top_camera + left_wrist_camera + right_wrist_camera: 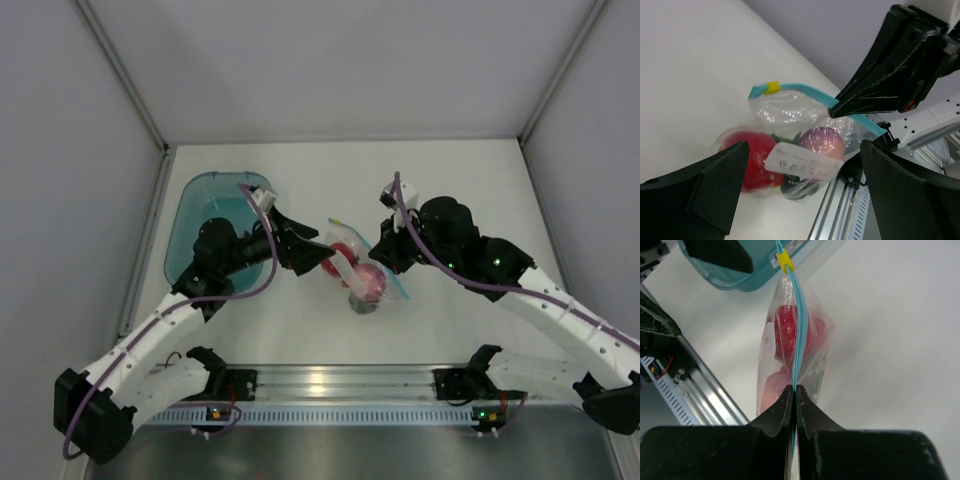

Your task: Open the zip-top bag and remove the fake food

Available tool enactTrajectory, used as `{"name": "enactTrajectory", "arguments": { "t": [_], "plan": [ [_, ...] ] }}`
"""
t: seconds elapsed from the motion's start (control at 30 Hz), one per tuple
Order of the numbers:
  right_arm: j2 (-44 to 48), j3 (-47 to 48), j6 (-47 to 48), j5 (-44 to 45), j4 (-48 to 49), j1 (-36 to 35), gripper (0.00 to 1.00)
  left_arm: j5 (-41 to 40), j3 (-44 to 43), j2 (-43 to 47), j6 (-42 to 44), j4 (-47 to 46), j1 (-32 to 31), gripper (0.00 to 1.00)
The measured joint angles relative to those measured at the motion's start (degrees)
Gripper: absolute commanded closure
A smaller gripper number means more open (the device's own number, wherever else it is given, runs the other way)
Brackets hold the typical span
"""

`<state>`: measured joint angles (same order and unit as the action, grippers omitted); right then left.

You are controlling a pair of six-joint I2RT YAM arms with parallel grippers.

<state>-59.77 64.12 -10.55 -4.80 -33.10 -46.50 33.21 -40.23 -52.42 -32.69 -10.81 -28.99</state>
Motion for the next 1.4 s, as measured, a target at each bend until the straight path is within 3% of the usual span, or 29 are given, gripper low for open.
{"name": "enactTrajectory", "arguments": {
  "t": [0.27, 0.63, 0.73, 0.77, 0.9, 0.97, 1.17, 1.23, 1.3, 1.4],
  "plan": [
    [6.27, 0.68, 2.6, -7.63, -6.03, -0.37, 1.0, 2.71, 2.78, -1.46, 6.03, -16.35, -4.46, 0.01],
    [12.02, 4.13, 2.93, -16.57, -8.37, -0.37, 1.0, 5.49, 4.04, -2.23, 10.36, -24.17, -11.93, 0.02],
    [12.72, 4.26, 2.89, -18.21, -8.37, -0.37, 1.0, 6.34, 4.04, -2.21, 10.38, -25.7, -13.0, 0.07],
    [12.92, 4.26, 2.89, -18.64, -8.37, -0.37, 1.0, 6.49, 4.04, -2.21, 10.38, -26.12, -13.29, 0.1],
    [13.22, 4.26, 2.89, -19.12, -8.37, -0.39, 1.0, 7.37, 4.04, -2.16, 10.12, -27.56, -13.97, 0.51],
    [13.29, 4.26, 2.89, -19.12, -8.37, -0.39, 1.0, 7.72, 4.04, -2.05, 10.27, -28.26, -14.25, 0.6],
    [13.33, 4.26, 2.89, -19.06, -8.33, -0.39, 1.0, 7.74, 4.15, -1.66, 10.32, -28.79, -14.6, 0.68],
    [13.38, 4.26, 2.89, -18.99, -8.33, -0.39, 1.0, 7.76, 4.31, -1.53, 10.34, -28.81, -14.67, 0.74],
    [13.51, 4.26, 2.91, -18.8, -8.33, -0.39, 1.0, 7.82, 4.44, -1.27, 10.25, -28.87, -14.67, 0.87],
    [13.73, 4.24, 3.06, -18.6, -8.31, -0.39, 1.0, 7.93, 4.7, -0.52, 10.4, -29.07, -14.71, 0.87]
  ]
}}
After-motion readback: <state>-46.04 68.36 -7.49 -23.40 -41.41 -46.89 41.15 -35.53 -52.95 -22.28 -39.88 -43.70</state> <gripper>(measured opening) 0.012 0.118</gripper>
